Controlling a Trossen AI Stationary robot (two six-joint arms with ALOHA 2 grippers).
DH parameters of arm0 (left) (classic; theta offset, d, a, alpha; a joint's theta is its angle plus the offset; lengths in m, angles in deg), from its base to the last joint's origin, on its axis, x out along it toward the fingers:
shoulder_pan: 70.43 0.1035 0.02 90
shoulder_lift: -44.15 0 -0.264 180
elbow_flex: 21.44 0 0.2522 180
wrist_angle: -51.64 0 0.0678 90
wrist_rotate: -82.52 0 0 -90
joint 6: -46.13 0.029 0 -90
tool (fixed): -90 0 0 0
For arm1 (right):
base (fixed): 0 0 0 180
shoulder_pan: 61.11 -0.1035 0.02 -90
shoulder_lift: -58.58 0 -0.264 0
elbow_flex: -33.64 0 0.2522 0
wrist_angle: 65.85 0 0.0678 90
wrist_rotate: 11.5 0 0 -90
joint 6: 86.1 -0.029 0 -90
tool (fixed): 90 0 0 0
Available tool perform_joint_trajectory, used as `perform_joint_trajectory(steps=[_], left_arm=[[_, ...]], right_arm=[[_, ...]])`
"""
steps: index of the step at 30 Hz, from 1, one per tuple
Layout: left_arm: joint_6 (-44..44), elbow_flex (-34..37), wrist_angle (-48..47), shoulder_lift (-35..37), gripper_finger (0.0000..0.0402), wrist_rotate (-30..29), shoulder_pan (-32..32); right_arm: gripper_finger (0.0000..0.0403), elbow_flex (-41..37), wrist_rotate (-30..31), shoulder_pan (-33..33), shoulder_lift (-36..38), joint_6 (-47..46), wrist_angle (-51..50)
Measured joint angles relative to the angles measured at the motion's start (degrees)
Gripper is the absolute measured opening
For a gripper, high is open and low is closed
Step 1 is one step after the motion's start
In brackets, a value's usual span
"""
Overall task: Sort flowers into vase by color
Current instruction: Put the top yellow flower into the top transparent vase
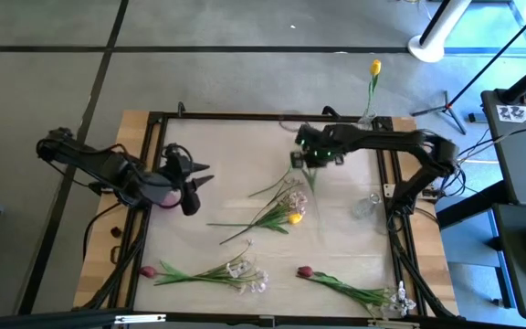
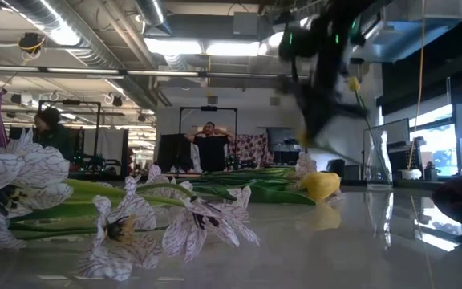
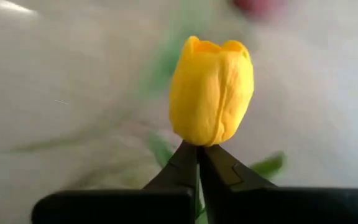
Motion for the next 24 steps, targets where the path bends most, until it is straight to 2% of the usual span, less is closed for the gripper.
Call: perform_joint_trajectory(steps=[5,9,11,17,19,24], left_arm=[[7.02,0.0,9.41,3.67,0.0131,0.99,1.79],[14.38,-0.02,20.22,5.13,0.0131,0.99,4.9],[16.76,-0.01,25.39,5.15,0.0131,0.93,6.6],[16.97,-0.02,34.09,4.18,0.0131,1.15,11.5],[15.78,-0.02,35.92,3.72,0.0131,1.79,12.96],[12.59,-0.02,37.5,2.94,0.0131,2.01,15.33]], right_arm=[[0.0003,6.03,11.65,-0.62,10.29,14.36,6.81],[0.0002,6.77,25.36,0.38,18.47,25.16,8.74],[0.0002,6.27,29.82,2.03,22.53,29.85,8.59],[0.0002,3.12,37.92,8.52,33.22,43.21,9.63],[0.0001,1.61,41.08,10.84,35.72,46.97,13.28],[0.0001,-1.49,43.85,16.49,40.52,60.16,26.35]])
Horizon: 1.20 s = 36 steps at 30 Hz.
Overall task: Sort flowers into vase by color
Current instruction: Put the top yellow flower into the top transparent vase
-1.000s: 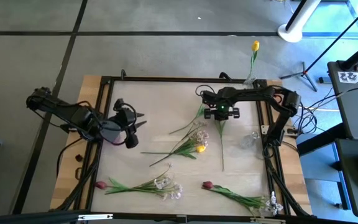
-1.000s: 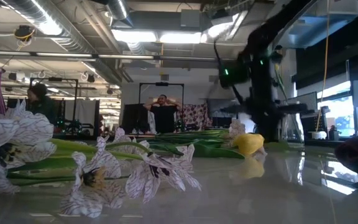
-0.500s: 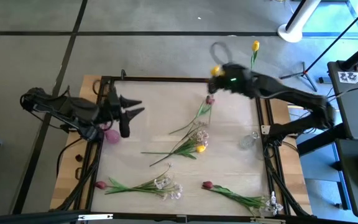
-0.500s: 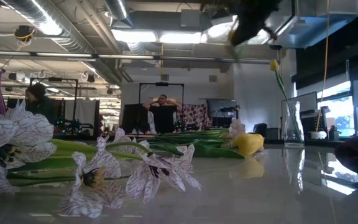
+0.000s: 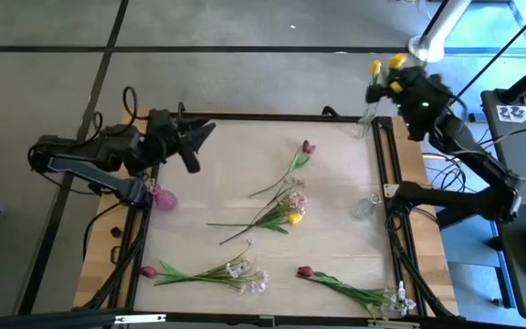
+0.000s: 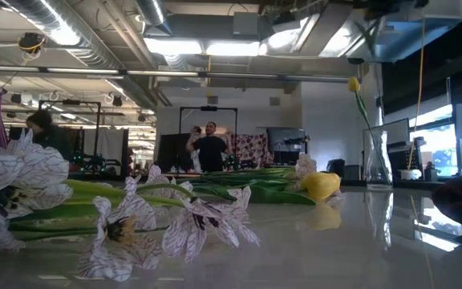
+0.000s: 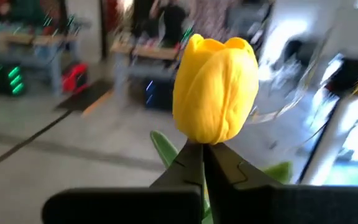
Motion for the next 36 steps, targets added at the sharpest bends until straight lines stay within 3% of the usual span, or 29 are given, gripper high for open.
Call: perform_joint_trajectory(steps=[9,36], left_arm=[[-1.01,0.0,4.32,-3.37,0.0131,0.2,3.63],[5.05,0.0,4.68,-3.35,0.0131,0.57,9.18]], right_arm=[[0.0001,-9.75,-4.93,12.96,1.3,0.78,17.09],[0.0001,-12.4,-4.1,13.29,1.6,-5.15,14.1]])
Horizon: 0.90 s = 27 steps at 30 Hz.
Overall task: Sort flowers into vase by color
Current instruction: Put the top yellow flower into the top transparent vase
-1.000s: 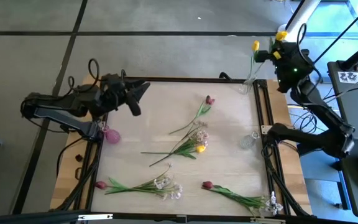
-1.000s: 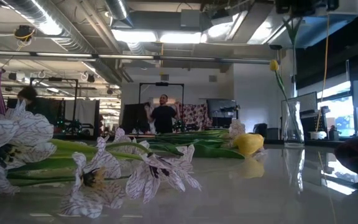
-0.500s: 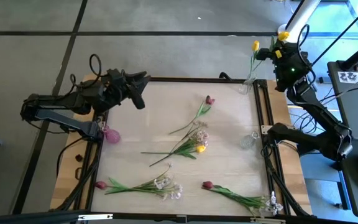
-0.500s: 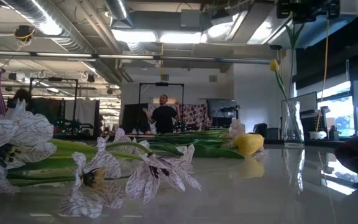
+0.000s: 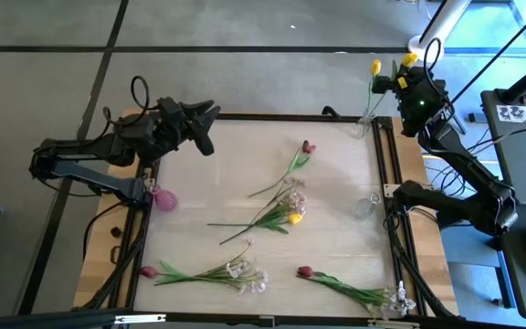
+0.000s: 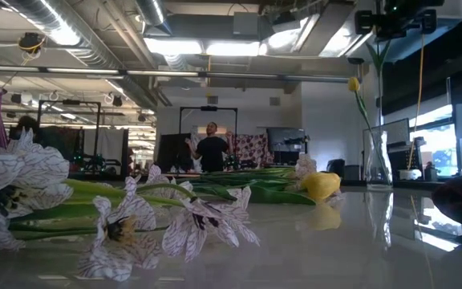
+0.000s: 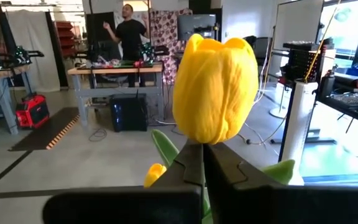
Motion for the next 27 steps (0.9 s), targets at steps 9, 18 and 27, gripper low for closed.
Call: perform_joint_trajectory(steps=[9,18,27], left_arm=[[-0.49,0.0,-0.04,0.0,0.0131,-0.12,1.31],[-0.48,0.0,-0.02,0.0,0.0131,0.01,2.01],[-3.86,0.0,-0.76,1.02,0.0131,11.55,1.66]], right_arm=[[0.0028,0.0,0.93,0.01,-0.02,-0.98,-3.0],[0.0114,0.0,0.92,-0.06,-0.07,-6.33,-8.85],[0.0202,0.0,1.44,-4.96,-0.07,-9.46,-11.91]])
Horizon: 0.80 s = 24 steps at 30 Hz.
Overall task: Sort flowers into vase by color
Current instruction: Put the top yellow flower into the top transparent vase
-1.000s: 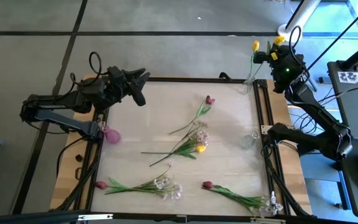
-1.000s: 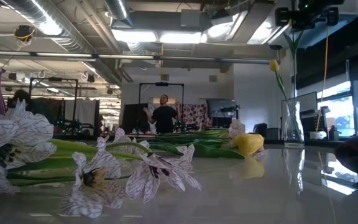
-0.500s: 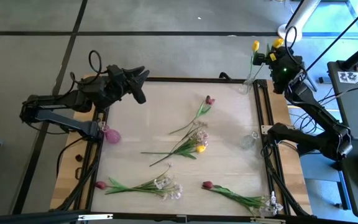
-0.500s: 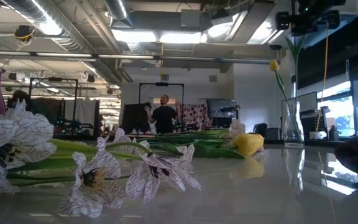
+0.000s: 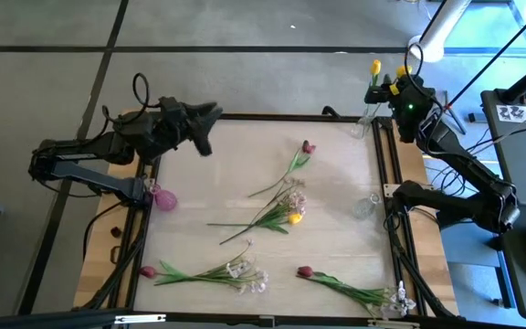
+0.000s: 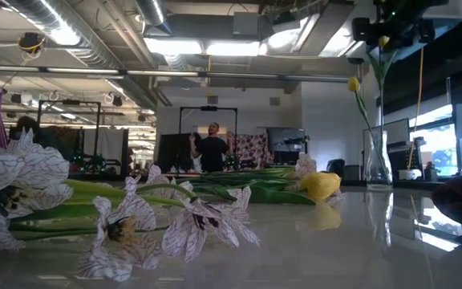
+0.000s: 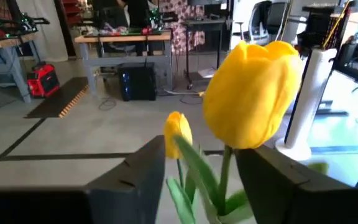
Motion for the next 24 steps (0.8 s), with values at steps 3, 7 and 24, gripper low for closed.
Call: perform_joint_trajectory(steps=[3,7,24], left_arm=[[-1.29,0.0,-0.24,1.6,0.0131,11.13,0.62],[-2.39,0.0,-3.01,4.09,0.0131,16.15,0.85],[-2.65,0.0,-11.59,7.83,0.0131,16.74,0.85]], right_arm=[[0.022,0.02,-1.01,0.14,-0.05,-3.86,-4.31],[0.0229,0.04,-1.54,0.13,-1.63,-9.8,-11.62],[0.023,7.01,-16.31,0.15,-6.09,-28.35,-33.13]])
